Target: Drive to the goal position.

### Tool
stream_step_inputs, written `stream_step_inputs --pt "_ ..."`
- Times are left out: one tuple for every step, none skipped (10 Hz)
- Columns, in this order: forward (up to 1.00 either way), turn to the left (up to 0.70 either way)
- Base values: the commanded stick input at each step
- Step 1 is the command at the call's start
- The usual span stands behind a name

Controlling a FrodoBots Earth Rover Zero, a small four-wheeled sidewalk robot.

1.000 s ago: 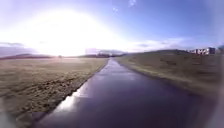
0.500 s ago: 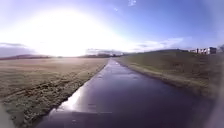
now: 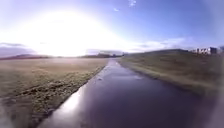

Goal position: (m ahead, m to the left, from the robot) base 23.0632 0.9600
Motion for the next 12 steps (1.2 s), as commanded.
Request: stream_step_inputs --pt "1.0 0.0" --pt "1.0 0.0" --pt "1.0 0.0" --pt "1.0 0.0" --pt "1.0 0.0" --pt "1.0 0.0" --pt "1.0 0.0" --pt "1.0 0.0" --pt "1.0 0.0" --pt "1.0 0.0" --pt "1.0 0.0" --pt "1.0 0.0"
